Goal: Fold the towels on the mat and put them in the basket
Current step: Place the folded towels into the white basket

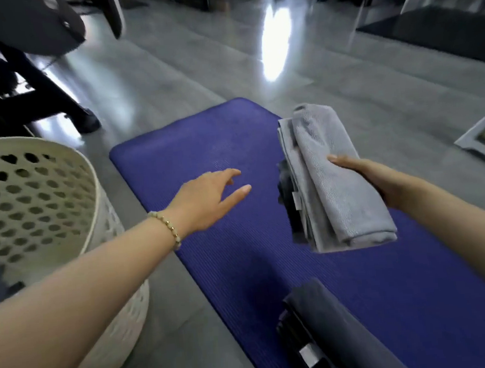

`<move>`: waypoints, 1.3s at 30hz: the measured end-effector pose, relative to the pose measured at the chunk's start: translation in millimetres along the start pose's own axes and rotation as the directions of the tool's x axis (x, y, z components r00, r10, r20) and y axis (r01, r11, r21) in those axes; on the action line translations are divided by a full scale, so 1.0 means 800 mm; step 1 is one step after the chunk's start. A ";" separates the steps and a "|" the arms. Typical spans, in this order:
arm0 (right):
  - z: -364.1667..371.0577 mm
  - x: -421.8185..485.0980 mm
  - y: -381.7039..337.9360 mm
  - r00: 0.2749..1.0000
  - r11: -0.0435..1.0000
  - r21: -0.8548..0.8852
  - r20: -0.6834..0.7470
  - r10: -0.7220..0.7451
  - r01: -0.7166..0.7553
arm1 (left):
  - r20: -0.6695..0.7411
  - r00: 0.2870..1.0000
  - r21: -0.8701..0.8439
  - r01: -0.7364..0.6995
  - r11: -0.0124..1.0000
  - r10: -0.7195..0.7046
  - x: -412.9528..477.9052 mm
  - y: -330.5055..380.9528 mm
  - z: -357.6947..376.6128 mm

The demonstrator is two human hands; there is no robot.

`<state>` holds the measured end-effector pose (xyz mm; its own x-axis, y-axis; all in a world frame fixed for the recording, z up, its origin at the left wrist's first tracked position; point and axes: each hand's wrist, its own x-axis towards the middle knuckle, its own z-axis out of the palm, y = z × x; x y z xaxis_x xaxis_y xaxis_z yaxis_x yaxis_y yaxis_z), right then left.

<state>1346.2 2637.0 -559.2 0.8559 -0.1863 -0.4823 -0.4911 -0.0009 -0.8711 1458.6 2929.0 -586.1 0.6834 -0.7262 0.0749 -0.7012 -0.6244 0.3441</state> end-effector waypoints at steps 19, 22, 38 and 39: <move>0.511 0.014 -0.188 0.832 0.997 -0.004 0.552 -0.063 0.078 | -0.213 0.852 0.113 0.508 0.854 -0.479 -0.379 -0.276 -0.198; 0.573 0.040 -0.147 0.830 0.997 -0.071 0.556 0.037 0.003 | -0.124 0.790 0.058 0.609 0.791 -0.600 -0.399 -0.314 -0.164; 0.651 0.182 -0.012 0.824 0.819 -0.550 0.382 0.419 -0.161 | 0.568 0.584 0.129 0.632 0.764 -0.580 -0.350 -0.409 -0.051; 0.653 0.183 -0.004 0.824 0.807 -0.568 0.370 0.428 -0.164 | 0.573 0.585 0.100 0.646 0.757 -0.574 -0.353 -0.413 -0.044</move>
<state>1557.4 3122.8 -675.3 0.5554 0.2098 -0.8047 -0.6283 -0.5281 -0.5713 1504.8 3350.4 -687.9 0.6860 -0.2311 -0.6900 -0.1099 -0.9703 0.2157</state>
